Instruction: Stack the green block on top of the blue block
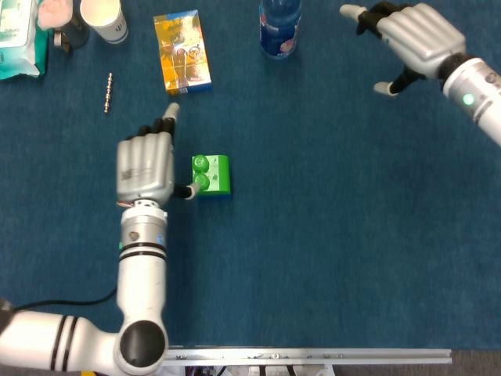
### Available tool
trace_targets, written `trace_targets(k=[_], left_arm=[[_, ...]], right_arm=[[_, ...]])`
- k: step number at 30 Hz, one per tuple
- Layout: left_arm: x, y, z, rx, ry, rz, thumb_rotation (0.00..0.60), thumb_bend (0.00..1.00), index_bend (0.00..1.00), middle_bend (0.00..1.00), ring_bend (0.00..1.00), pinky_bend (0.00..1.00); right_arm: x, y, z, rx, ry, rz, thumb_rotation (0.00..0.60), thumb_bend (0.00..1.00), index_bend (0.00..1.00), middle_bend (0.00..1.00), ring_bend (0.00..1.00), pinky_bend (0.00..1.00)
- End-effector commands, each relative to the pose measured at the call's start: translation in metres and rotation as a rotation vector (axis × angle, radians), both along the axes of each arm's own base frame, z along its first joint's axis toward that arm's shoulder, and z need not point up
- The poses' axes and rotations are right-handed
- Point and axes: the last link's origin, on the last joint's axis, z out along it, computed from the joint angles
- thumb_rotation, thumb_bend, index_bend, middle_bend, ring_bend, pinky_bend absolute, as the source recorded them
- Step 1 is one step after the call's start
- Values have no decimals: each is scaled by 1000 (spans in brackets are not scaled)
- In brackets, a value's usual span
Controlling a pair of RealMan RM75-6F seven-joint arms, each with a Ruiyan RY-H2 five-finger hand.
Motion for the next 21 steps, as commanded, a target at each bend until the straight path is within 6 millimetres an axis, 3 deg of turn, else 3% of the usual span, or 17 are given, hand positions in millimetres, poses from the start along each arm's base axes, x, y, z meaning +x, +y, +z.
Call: trace_targets(k=[1, 5, 13, 21], left_arm=[[-5, 1, 10, 19, -18, -13, 570, 38, 68, 217, 225, 336], [-20, 13, 27, 70, -9, -41, 599, 39, 90, 218, 225, 336], [-43, 33, 52, 136, -72, -108, 600, 39, 169, 243, 235, 336], [-87, 44, 72, 210, -35, -181, 600, 39, 224, 275, 239, 335]], right_arm=[[-4, 3, 4, -7, -5, -6, 600, 147, 35, 285, 137, 250], [-18, 11, 20, -44, -10, -26, 600, 162, 35, 285, 137, 250], [-50, 31, 47, -145, -21, -66, 600, 199, 35, 285, 137, 250], [-91, 65, 72, -286, -31, -116, 600, 228, 35, 285, 137, 249]])
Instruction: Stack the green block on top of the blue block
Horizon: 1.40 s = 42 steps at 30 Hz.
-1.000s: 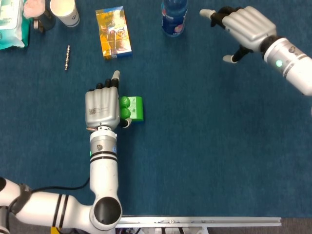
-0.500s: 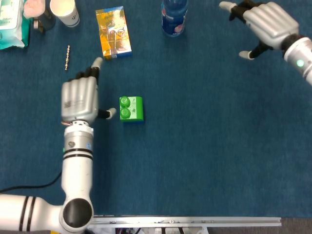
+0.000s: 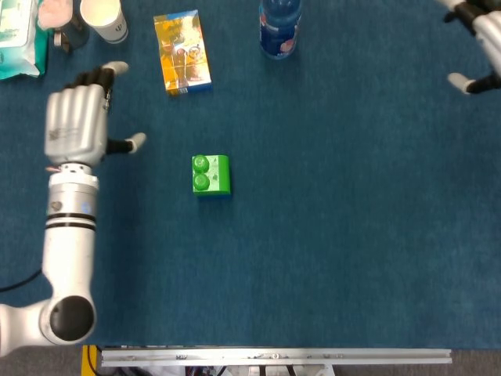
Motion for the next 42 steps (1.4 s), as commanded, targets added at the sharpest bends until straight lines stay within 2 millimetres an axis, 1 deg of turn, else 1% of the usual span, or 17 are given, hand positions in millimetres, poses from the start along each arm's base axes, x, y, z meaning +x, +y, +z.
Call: trace_targets(k=[1, 6, 12, 18, 24, 29, 34, 38, 42], left_arm=[[-30, 1, 10, 22, 32, -19, 600, 40, 227, 279, 239, 335], [-64, -3, 22, 49, 68, -38, 600, 39, 244, 290, 239, 333], [-96, -17, 34, 65, 97, -46, 600, 39, 251, 300, 241, 328], [-117, -34, 47, 86, 133, -57, 600, 40, 269, 302, 241, 318], [-130, -56, 57, 106, 143, -51, 600, 40, 271, 303, 242, 315], [-138, -81, 67, 128, 111, -34, 600, 39, 285, 310, 241, 309], [-142, -105, 73, 123, 117, -18, 600, 40, 291, 317, 241, 297], [-142, -115, 77, 135, 103, -12, 600, 39, 296, 318, 241, 295], [-141, -119, 75, 122, 100, -13, 600, 40, 296, 318, 241, 295]], right_arm=[[-23, 23, 11, -72, 9, -25, 600, 232, 35, 285, 137, 248], [-50, 55, 18, -177, 5, -41, 600, 263, 35, 305, 138, 247], [-75, 93, 23, -275, -11, -57, 600, 266, 41, 316, 154, 246], [-97, 126, 21, -350, -27, -76, 600, 266, 79, 338, 170, 246], [-106, 150, 22, -385, -54, -98, 600, 266, 89, 345, 174, 246], [-112, 162, 20, -354, -59, -108, 600, 267, 89, 345, 175, 246], [-115, 166, 16, -319, -72, -103, 600, 267, 89, 345, 174, 246], [-114, 169, 13, -312, -83, -99, 600, 266, 89, 345, 174, 246], [-113, 172, 12, -305, -91, -101, 600, 267, 89, 345, 174, 246]])
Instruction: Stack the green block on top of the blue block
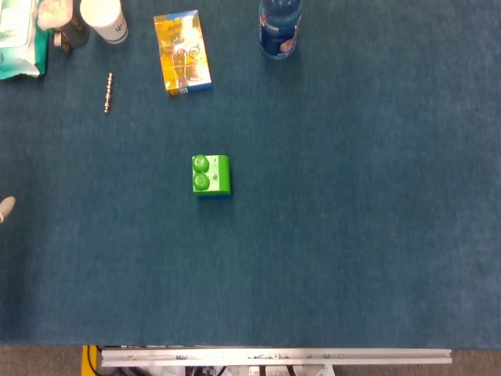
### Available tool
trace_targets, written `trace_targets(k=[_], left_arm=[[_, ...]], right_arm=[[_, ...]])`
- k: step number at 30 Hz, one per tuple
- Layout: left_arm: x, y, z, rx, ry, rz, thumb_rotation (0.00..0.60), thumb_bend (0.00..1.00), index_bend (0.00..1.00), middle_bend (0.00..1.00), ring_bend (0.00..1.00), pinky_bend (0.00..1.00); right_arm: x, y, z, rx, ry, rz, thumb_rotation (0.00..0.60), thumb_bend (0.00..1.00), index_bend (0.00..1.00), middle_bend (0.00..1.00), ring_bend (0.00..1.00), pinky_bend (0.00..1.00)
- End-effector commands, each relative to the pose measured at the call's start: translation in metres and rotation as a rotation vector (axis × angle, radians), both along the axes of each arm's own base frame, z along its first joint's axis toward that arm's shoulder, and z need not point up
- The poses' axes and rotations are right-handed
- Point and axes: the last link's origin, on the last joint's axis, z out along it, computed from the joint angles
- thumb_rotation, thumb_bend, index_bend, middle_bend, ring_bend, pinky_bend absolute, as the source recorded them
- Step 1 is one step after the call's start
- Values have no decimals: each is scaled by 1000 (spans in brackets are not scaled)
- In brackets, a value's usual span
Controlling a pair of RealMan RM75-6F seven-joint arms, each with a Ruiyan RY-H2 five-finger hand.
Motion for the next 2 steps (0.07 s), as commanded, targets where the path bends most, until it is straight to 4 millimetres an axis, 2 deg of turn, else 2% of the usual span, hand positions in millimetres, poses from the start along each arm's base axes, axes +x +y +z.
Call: trace_targets(k=[1, 2], left_arm=[[1, -2, -1, -8, 3, -2, 600, 40, 296, 318, 241, 295], [1, -2, -1, -11, 6, 0, 600, 39, 296, 319, 241, 295]], right_arm=[[0, 2, -1, 7, -2, -2, 600, 267, 89, 345, 174, 246], [1, 2, -1, 11, -4, -1, 600, 266, 89, 345, 174, 246]])
